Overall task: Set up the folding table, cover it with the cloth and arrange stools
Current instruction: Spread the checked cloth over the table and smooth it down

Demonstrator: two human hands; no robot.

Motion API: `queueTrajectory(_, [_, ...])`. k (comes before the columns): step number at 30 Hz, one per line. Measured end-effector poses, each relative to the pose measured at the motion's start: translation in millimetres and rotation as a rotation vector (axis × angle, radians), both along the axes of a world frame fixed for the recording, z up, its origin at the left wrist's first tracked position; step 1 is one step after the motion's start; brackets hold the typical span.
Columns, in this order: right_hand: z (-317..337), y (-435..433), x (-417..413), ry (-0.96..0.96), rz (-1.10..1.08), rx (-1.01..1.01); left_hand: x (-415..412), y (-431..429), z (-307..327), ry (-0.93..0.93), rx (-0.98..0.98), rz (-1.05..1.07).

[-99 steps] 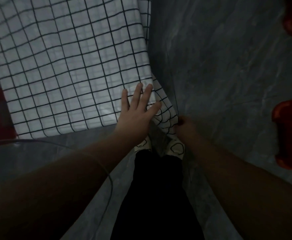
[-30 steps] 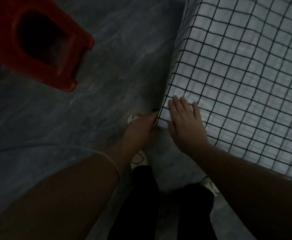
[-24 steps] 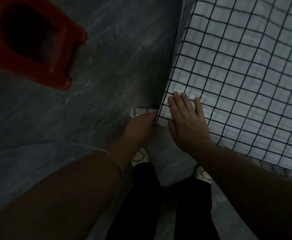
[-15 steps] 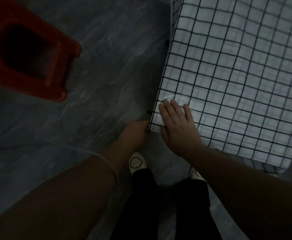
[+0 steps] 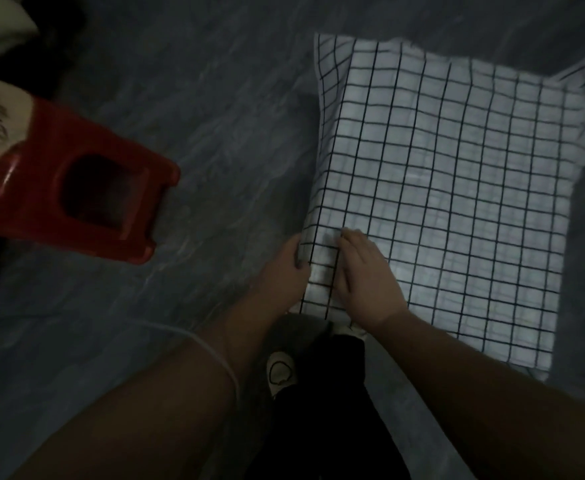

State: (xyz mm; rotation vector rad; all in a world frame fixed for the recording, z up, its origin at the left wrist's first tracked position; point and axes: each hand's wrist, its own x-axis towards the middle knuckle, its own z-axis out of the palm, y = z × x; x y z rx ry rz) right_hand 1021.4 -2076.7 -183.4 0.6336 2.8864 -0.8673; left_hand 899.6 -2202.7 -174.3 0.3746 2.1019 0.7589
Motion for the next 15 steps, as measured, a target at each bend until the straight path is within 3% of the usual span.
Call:
queueTrajectory(5, [-17.6,41.9,-34.8,-0.07,0.014,0.154,-14.1,56.7,-17.4,0.189,0.083,-0.016])
queueTrajectory(10, [-59.1,70.8,-64.9,-0.187,0.033,0.226,-35.1,93.2,-40.5,0.0,0.095,0.141])
queueTrajectory(15, [-71.3,72.5,-63.0,-0.217,0.064,0.235,-43.1,97.0,-52.8,-0.044,0.057,0.169])
